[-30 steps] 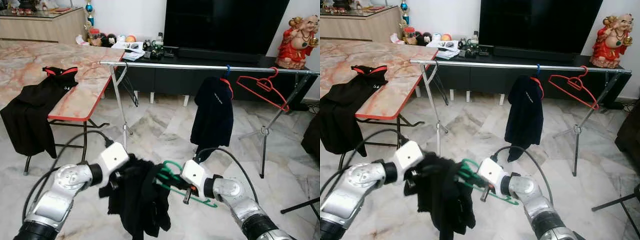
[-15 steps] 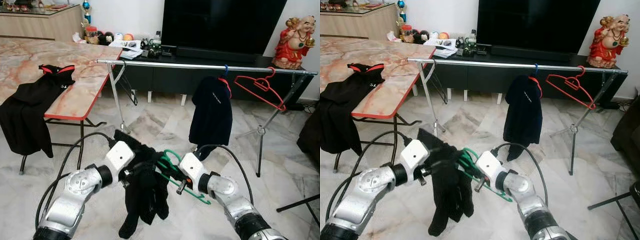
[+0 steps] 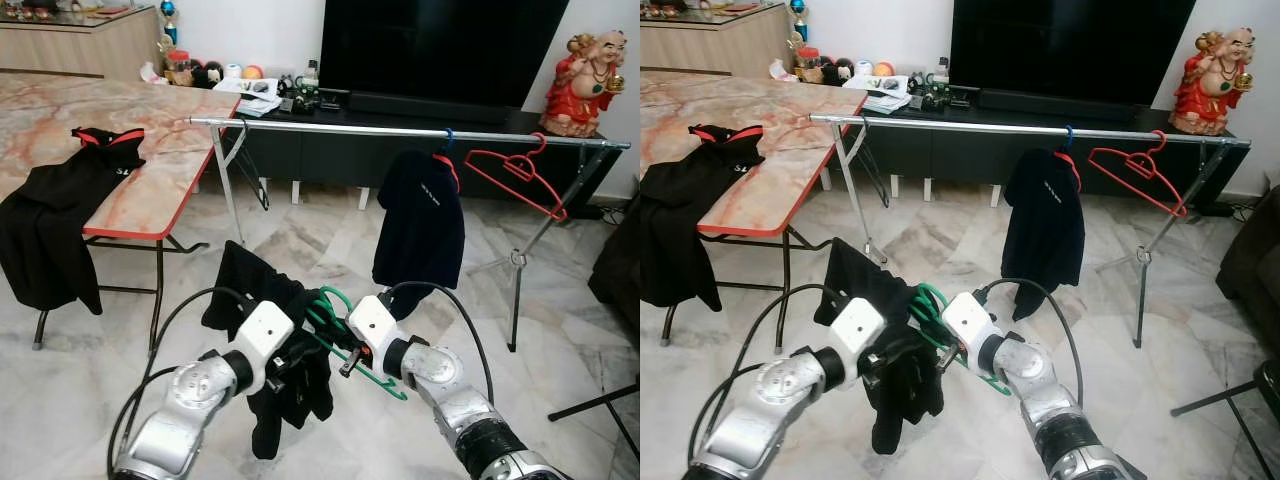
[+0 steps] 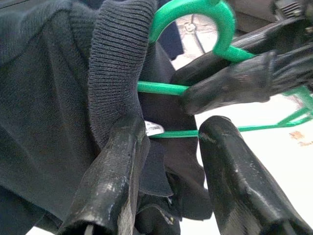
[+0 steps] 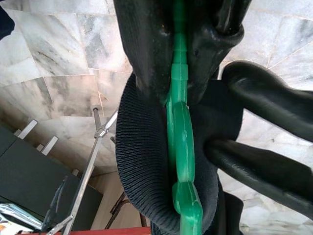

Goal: Hang hanger

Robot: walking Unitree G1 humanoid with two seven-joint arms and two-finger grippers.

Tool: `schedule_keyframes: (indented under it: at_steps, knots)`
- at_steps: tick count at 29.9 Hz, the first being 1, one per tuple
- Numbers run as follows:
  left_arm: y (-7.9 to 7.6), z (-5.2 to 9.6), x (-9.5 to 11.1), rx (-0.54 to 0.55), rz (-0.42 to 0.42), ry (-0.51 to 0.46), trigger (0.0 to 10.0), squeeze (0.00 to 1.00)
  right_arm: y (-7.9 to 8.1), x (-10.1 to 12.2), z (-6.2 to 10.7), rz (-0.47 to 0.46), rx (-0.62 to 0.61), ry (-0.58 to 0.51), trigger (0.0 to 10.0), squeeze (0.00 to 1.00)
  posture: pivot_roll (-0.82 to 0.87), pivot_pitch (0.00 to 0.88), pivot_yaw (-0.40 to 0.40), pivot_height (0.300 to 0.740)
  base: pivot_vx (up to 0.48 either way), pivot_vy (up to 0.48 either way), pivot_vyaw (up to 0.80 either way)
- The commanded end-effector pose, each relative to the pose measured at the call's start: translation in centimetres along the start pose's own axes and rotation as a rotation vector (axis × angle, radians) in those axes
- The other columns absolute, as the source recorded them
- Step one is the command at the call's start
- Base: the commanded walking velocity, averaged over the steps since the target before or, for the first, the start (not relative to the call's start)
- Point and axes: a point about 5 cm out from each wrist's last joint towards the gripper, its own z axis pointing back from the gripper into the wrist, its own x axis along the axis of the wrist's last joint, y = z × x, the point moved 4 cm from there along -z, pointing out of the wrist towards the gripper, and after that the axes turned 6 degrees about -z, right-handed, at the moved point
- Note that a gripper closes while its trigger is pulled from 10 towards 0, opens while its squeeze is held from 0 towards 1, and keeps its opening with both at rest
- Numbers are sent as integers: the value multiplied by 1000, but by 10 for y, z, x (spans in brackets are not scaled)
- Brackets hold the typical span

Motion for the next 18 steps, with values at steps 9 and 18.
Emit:
schedule_keyframes:
  at_steps: [9,18]
  knots:
    - [7,-2,6,99,-15,16,10000,106,-11,11,0,-8,-50,-35,0,0,178,0,-104,740,0,0,0]
    - [8,8,9,121,-41,13,10000,1000,-16,11,-2,-42,-100,-42,0,0,187,0,-109,740,0,0,0]
